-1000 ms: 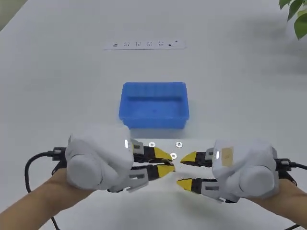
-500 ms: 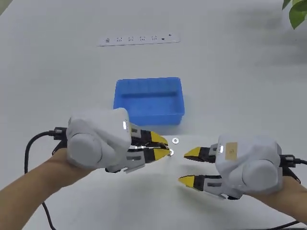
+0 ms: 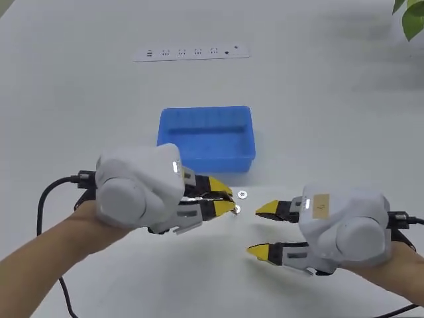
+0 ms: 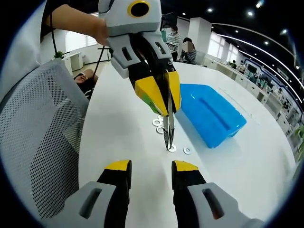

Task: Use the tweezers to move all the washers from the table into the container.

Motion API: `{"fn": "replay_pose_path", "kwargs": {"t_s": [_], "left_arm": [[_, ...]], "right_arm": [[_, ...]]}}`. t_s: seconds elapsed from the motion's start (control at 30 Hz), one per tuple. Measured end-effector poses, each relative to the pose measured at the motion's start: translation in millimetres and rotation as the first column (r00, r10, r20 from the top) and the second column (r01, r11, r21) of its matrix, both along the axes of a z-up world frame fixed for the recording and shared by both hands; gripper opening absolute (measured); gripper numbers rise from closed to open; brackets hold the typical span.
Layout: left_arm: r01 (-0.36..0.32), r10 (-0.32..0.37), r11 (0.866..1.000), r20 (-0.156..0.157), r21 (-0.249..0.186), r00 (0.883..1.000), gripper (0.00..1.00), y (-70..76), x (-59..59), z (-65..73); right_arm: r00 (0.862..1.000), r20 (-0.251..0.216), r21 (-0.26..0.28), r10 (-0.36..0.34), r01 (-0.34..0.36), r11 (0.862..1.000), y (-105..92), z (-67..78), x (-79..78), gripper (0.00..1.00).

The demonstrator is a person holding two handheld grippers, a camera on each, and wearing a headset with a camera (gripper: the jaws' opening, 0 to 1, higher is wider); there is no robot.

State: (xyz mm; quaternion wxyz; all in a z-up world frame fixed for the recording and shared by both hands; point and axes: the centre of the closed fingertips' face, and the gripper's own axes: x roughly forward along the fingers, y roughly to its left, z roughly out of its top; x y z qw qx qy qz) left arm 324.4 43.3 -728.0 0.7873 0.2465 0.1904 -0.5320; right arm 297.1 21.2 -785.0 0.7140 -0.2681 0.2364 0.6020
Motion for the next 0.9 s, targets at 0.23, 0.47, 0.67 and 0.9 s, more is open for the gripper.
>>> {"fn": "replay_pose_path", "kwargs": {"t_s": [0.23, 0.47, 0.67, 0.9], "left_arm": [[-0.004, 0.004, 1.000, -0.018, -0.012, 1.000, 0.09, 0.8, 0.9, 0.1], [0.011, -0.008, 0.989, -0.023, 0.145, 1.000, 0.09, 15.0, 2.8, -12.2], [0.009, -0.003, 0.995, -0.057, 0.100, 0.998, 0.09, 10.5, -1.1, -12.7], [0.021, -0.015, 0.994, -0.055, 0.107, 0.998, 0.08, 7.3, -1.9, -13.5]], "right_arm": [[1.000, 0.005, 0.009, -0.014, 0.014, 1.000, 0.1, 3.3, 4.8, 0.35], [1.000, 0.004, 0.024, -0.017, 0.017, 1.000, 1.1, 6.6, 6.7, 0.41], [1.000, 0.003, 0.019, -0.016, 0.016, 1.000, 0.0, 5.1, 8.0, 0.42], [1.000, -0.005, 0.022, -0.021, 0.021, 1.000, 0.1, 3.5, 7.0, 0.42]]}}
